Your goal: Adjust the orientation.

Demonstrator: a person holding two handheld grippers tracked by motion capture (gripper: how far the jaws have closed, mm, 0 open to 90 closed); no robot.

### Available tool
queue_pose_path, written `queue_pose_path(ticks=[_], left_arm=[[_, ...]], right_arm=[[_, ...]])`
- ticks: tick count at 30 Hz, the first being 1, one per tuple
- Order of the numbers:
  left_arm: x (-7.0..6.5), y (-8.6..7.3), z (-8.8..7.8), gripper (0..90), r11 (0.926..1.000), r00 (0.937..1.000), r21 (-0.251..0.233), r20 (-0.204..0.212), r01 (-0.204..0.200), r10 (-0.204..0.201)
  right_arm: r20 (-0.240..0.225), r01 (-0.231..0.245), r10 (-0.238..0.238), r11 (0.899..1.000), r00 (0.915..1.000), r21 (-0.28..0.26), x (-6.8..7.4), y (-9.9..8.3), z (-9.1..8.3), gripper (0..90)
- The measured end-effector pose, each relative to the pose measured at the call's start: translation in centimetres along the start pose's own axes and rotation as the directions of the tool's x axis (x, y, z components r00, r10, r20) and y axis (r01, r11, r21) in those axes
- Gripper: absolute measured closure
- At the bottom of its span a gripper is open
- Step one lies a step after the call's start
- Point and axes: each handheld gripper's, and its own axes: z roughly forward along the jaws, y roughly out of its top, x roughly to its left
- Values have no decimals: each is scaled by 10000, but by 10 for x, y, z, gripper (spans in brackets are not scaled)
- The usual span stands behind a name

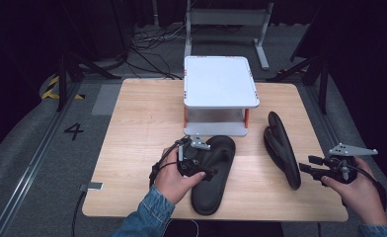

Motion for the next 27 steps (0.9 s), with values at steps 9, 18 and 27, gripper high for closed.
queue_pose_path(ticks=[9, 18, 27], left_arm=[[19, -28, 7, 329, 9776, 9996, 2086, -111, 278, -261], [5, -40, 47, 363, 9299, 9933, 3677, 1040, 90, -507], [-10, -30, 52, 317, 9297, 9920, 3669, 1248, -310, -161]], right_arm=[[4, 19, -19, 9997, 10000, -234, -1, 2, -6, 466], [32, 11, -10, 9994, 10000, -336, -1, 2, -9, 466], [-12, -15, 14, 9996, 10000, -282, -2, 1, -8, 466]])
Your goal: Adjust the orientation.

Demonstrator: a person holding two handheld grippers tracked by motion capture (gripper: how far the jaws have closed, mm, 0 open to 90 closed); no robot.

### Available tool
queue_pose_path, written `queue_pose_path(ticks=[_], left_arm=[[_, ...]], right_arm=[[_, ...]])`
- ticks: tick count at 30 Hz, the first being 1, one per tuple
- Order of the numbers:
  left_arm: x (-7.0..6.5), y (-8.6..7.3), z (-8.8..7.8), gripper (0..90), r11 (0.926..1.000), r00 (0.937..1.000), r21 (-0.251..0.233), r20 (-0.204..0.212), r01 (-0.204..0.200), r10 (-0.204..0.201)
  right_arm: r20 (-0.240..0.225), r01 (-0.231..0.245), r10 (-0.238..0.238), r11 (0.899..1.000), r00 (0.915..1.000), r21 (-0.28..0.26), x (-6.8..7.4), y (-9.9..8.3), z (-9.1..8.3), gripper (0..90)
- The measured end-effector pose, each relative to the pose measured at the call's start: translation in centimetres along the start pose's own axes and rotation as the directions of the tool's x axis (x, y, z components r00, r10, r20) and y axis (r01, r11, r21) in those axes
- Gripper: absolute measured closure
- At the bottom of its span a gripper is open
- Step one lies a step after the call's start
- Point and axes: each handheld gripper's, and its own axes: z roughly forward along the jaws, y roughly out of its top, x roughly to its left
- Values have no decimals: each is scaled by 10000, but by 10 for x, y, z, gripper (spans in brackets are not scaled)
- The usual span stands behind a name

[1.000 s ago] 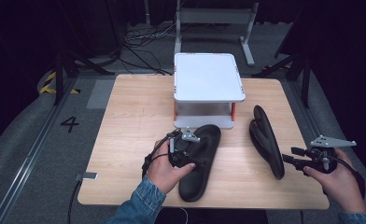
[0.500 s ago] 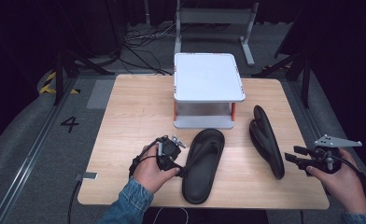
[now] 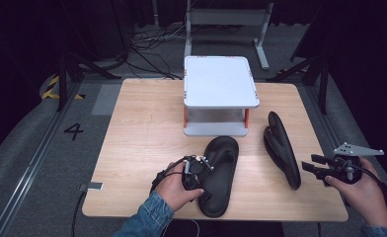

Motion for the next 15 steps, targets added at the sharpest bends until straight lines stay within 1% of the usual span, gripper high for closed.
queue_pose_path(ticks=[1, 2, 3, 4, 5, 6, 7, 8, 10, 11, 12, 14, 15], left_arm=[[1, 1, -2, 337, 9998, 10000, -181, 49, -4, 5], [3, 4, -8, 353, 9984, 9999, -563, 123, 70, -63], [4, 6, -10, 354, 9967, 9999, -810, 148, 90, -79], [6, 10, -12, 326, 9944, 10000, -1060, 2, -27, 28], [9, 17, -13, 303, 9878, 9998, -1554, -200, -124, 94], [12, 23, -12, 302, 9854, 9993, -1694, -363, -172, 112], [14, 28, -9, 297, 9841, 9986, -1761, -516, -230, 141], [17, 33, -5, 286, 9825, 9984, -1843, -539, -279, 183], [23, 43, 5, 290, 9850, 9995, -1718, -307, -148, 96], [23, 43, 5, 290, 9850, 9995, -1718, -307, -148, 96], [26, 49, 10, 290, 9849, 9995, -1724, -303, -130, 78], [31, 57, 19, 300, 9866, 9999, -1630, -147, 7, -31], [32, 60, 22, 319, 9856, 9998, -1683, -110, 149, -170]], right_arm=[[-11, -12, 12, 10000, 10000, -21, 0, 0, 0, 465], [6, -7, 7, 10000, 10000, -33, 0, 0, -1, 465], [34, 10, -10, 10000, 10000, -69, 0, 0, -1, 465], [49, -7, 7, 10000, 10000, -72, 0, -1, -2, 466], [48, -23, 24, 10000, 10000, -79, -1, -1, -2, 466], [93, -47, 48, 10000, 9999, -48, -1, -2, -3, 465], [112, -62, 62, 10000, 9999, -28, 0, -2, -3, 466], [102, -42, 42, 10000, 9999, -34, 0, -3, -4, 465], [143, -52, 53, 10000, 9999, -59, 1, -4, -5, 465], [143, -52, 53, 10000, 9999, -59, 1, -4, -5, 465], [165, -66, 67, 10000, 9998, -61, 0, -5, -6, 465], [244, -134, 135, 9999, 9996, -48, -1, -7, -9, 465], [263, -153, 154, 9999, 9995, -55, -2, -8, -10, 465]])
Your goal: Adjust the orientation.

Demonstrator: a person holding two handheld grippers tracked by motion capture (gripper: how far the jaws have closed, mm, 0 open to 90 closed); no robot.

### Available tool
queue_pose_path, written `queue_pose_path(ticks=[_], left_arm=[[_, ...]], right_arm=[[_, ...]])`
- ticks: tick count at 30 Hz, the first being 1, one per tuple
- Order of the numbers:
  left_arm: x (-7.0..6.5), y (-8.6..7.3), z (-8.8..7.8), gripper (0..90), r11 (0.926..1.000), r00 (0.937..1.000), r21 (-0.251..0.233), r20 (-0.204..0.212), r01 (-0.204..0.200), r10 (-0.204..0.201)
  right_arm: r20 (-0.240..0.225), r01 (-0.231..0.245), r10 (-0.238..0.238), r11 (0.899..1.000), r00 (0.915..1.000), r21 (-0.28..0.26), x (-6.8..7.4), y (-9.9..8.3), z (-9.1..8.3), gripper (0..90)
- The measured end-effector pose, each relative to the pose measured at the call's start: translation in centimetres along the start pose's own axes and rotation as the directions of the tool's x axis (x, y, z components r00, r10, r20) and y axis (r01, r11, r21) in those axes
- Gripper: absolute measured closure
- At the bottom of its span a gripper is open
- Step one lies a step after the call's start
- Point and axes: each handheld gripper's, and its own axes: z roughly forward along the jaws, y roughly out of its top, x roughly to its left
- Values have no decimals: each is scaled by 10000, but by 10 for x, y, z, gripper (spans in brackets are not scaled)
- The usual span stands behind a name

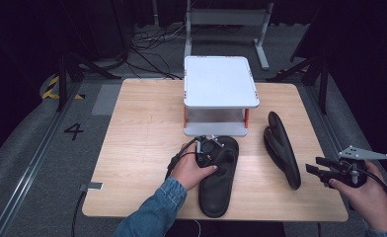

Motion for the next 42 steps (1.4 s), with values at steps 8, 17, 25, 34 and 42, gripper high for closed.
queue_pose_path(ticks=[8, 17, 25, 34, 42], left_arm=[[3, 10, 2, 661, 9972, 9934, 58, -876, 746, -738], [11, -5, -21, 692, 9782, 9681, -864, -1507, 1886, -2000], [27, -26, -30, 689, 9362, 9235, -1320, -1681, 3257, -3449], [17, -29, -29, 669, 9305, 9261, -709, -953, 3594, -3650], [16, -26, -47, 350, 9510, 9455, -1747, -1610, 2551, -2831]], right_arm=[[24, -5, 4, 10000, 10000, 31, -1, -2, -1, 465], [-36, 76, -76, 10000, 10000, 34, 1, 1, 2, 465], [-162, 223, -222, 9997, 9996, 84, 3, 6, 8, 465], [-169, 216, -216, 9998, 9996, -23, 2, 7, 6, 465], [186, 229, -222, 9991, 9996, -359, 10, 14, 1, 466]])
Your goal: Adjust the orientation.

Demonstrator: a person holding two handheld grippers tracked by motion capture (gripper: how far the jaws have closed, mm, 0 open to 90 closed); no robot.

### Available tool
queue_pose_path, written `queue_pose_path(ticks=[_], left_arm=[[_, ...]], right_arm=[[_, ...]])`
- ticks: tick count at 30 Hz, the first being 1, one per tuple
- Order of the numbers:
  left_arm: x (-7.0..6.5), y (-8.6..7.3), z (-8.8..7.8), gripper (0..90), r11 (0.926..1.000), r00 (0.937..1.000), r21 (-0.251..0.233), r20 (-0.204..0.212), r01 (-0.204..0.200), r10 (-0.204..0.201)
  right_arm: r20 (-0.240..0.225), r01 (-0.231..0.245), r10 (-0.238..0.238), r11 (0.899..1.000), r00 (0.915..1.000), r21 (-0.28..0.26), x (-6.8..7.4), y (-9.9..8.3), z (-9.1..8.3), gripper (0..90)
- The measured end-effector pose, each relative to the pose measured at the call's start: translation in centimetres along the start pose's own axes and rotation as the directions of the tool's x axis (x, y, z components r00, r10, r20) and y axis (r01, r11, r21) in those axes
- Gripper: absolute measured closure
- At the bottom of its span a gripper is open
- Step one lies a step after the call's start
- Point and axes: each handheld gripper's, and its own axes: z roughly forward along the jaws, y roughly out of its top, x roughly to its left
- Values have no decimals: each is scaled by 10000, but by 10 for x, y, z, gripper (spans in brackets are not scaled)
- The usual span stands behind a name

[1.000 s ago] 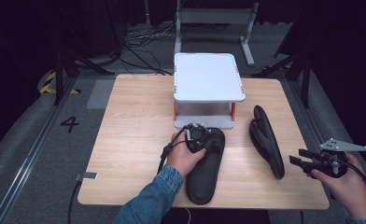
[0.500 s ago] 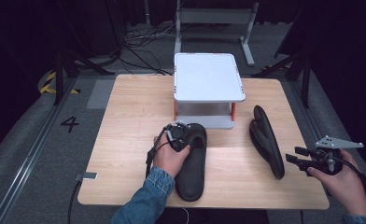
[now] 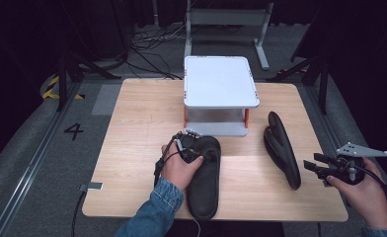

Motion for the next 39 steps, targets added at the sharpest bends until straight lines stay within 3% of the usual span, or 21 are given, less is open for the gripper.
queue_pose_path(ticks=[4, 7, 9, 11, 17, 20, 25, 28, 30, 35, 39], left_arm=[[4, 3, -13, 320, 9990, 9988, -17, -197, -439, 438], [15, 2, -32, 318, 9974, 9961, -171, -545, -704, 694], [16, 1, -34, 321, 9970, 9956, -208, -590, -743, 730], [25, -4, -43, 322, 9946, 9917, 13, -754, -1039, 1037], [44, -9, -59, 306, 9942, 9904, -115, -894, -1073, 1058], [56, -15, -70, 280, 9871, 9822, -16, -999, -1603, 1593], [72, -23, -85, 267, 9888, 9824, -188, -1180, -1483, 1451], [78, -28, -92, 263, 9915, 9848, -245, -1217, -1280, 1242], [81, -30, -95, 262, 9905, 9839, -162, -1191, -1363, 1334], [81, -32, -97, 261, 9899, 9835, -235, -1192, -1400, 1363], [84, -35, -98, 259, 9913, 9852, -167, -1142, -1308, 1281]], right_arm=[[-32, 178, -179, 9993, 9998, -323, 14, 12, 2, 464], [-54, 339, -341, 9989, 9994, -315, 18, 18, 10, 464], [42, 391, -390, 9989, 9992, -241, 19, 20, 13, 464], [152, 411, -408, 9990, 9991, -191, 22, 25, 19, 463], [123, 386, -383, 9990, 9992, -246, 25, 33, 28, 460], [155, 480, -477, 9987, 9987, -174, 28, 38, 37, 460], [225, 543, -542, 9985, 9983, -48, 29, 45, 50, 460], [54, 432, -431, 9990, 9991, -138, 29, 52, 61, 459], [-73, 275, -277, 9993, 9996, -257, 30, 58, 68, 455], [339, 463, -461, 9989, 9984, -42, 33, 63, 89, 441], [439, 332, -326, 9994, 9985, -138, 29, 62, 92, 480]])
